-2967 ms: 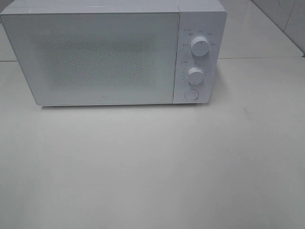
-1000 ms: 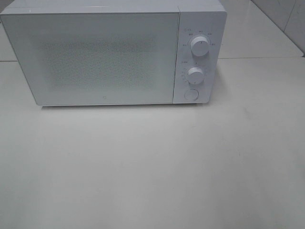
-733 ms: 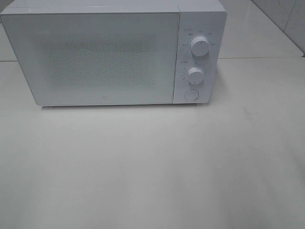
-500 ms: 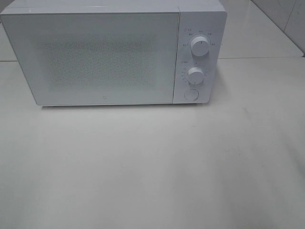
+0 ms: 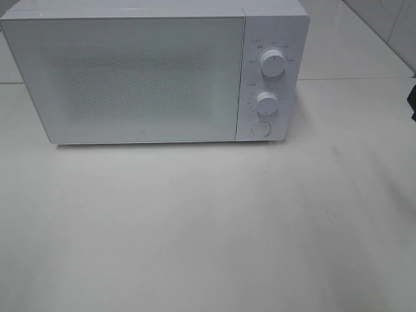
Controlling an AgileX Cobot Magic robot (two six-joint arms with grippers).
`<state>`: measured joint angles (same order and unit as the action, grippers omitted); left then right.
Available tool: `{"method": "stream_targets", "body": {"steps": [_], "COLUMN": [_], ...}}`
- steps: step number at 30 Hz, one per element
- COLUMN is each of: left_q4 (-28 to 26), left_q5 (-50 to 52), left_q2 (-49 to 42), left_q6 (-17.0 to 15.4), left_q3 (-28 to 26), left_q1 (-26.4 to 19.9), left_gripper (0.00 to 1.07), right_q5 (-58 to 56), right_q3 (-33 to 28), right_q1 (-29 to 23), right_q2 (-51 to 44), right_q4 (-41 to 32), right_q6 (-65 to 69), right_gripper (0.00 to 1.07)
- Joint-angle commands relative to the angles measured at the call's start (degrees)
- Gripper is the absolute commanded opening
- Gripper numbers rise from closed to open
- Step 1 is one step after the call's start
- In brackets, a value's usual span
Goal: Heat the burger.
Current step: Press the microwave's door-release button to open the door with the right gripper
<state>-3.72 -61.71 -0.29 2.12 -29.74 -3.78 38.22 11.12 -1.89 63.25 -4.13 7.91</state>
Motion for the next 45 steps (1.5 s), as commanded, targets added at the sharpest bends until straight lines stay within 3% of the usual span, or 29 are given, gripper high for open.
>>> {"method": "stream_targets", "body": {"steps": [1, 5, 8, 9, 13, 15, 16, 17, 19, 21, 22, 23, 30, 41, 45], "left_q4": [-0.4, -0.4, -0.4, -0.4, -0.4, -0.4, -0.4, -0.4, -0.4, -0.4, -0.4, -0.4, -0.4, -0.4, -0.4], "left_q5": [0.5, 0.5, 0.5, 0.5, 0.5, 0.5, 0.5, 0.5, 0.5, 0.5, 0.5, 0.5, 0.5, 0.5, 0.5], "left_q2": [-0.4, -0.4, -0.4, -0.4, -0.4, -0.4, -0.4, -0.4, -0.4, -0.4, -0.4, -0.4, -0.4, -0.4, -0.4], "left_q6": [0.1, 0.1, 0.1, 0.1, 0.1, 0.1, 0.1, 0.1, 0.1, 0.1, 0.1, 0.1, 0.1, 0.1, 0.1], "left_q3": [0.2, 0.2, 0.2, 0.2, 0.2, 0.2, 0.2, 0.2, 0.2, 0.2, 0.2, 0.2, 0.2, 0.2, 0.2], "left_q1": [-0.1, -0.1, -0.1, -0.1, -0.1, -0.1, -0.1, -0.1, -0.1, -0.1, -0.1, -0.1, -0.1, -0.1, -0.1], "left_gripper": [0.98, 0.98, 0.98, 0.98, 0.98, 0.98, 0.98, 0.98, 0.98, 0.98, 0.98, 0.98, 0.98, 0.98, 0.98], "right_q5": [4.0, 12.7, 19.4, 22.2, 25.2, 28.9, 28.9, 31.6, 33.1, 35.6, 35.6, 35.7, 35.2, 30.6, 29.8], "right_q3": [-0.6, -2.4, -4.0, -4.5, -4.7, -4.7, -4.7, -4.6, -4.6, -4.0, -4.0, -2.9, 2.5, 6.8, 6.8], "right_q1": [0.2, -0.3, -4.0, -7.8, -13.1, -19.6, -19.6, -24.2, -26.0, -32.4, -32.4, -36.4, -45.2, -47.1, -47.1], "right_q2": [3.5, 10.9, 15.5, 18.2, 21.9, 25.2, 25.2, 27.0, 27.7, 29.5, 29.5, 30.4, 32.9, 32.9, 32.9], "right_q4": [1.2, 2.4, -0.5, -3.8, -9.5, -15.0, -15.0, -18.7, -20.6, -26.9, -26.9, -30.8, -38.5, -39.9, -39.9], "right_q6": [0.5, 0.5, -1.5, -4.0, -7.4, -9.4, -9.4, -9.7, -9.7, -9.7, -9.7, -10.0, -14.5, -8.8, 6.2], "right_gripper": [0.75, 0.74, 0.74, 0.74, 0.74, 0.74, 0.74, 0.74, 0.74, 0.74, 0.74, 0.74, 0.74, 0.74, 0.74]}}
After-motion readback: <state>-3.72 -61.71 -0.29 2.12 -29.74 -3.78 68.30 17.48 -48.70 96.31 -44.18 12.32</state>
